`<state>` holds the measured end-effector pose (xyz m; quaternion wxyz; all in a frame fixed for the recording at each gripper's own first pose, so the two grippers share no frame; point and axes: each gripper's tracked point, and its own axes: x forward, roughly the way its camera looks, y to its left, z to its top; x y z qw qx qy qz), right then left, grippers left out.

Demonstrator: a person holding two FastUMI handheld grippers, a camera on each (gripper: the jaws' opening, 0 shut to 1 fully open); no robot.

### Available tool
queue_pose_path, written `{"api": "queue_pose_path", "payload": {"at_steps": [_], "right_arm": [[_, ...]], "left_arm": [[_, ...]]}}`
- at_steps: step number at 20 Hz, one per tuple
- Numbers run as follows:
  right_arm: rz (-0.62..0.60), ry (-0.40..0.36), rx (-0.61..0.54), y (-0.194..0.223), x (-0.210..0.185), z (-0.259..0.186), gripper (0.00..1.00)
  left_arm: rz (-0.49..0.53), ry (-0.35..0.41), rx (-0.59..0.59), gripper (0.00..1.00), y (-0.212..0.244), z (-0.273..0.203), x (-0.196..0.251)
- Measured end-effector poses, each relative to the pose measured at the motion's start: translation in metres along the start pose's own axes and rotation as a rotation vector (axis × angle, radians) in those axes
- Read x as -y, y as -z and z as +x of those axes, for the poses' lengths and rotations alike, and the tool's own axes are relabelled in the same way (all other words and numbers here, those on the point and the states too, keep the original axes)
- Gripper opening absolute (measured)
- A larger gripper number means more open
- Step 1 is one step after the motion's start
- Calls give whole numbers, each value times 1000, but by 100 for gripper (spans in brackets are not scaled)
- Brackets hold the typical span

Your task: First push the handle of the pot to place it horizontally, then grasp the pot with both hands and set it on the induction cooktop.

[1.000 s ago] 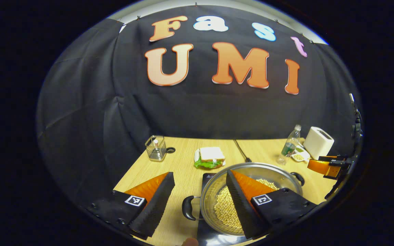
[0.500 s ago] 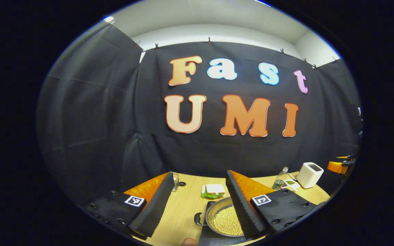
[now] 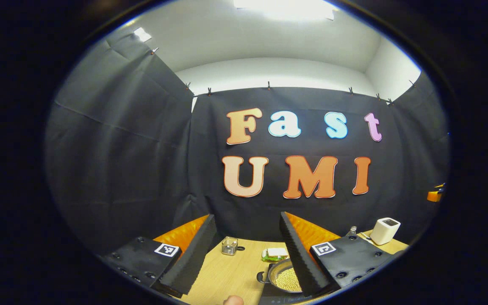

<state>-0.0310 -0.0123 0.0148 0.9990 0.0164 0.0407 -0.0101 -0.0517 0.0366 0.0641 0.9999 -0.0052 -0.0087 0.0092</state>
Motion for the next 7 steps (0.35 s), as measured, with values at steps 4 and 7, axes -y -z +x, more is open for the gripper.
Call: {"api": "queue_pose_path", "payload": {"at_steps": [4,7], "right_arm": [[2,59,10,-1,31,-12,93],[23,65,24,-4,35,-19,93]], "left_arm": [[6,-61,36,99,-14,-9,-22],[-5,-65,47,97,-17,-16,-25]]}}
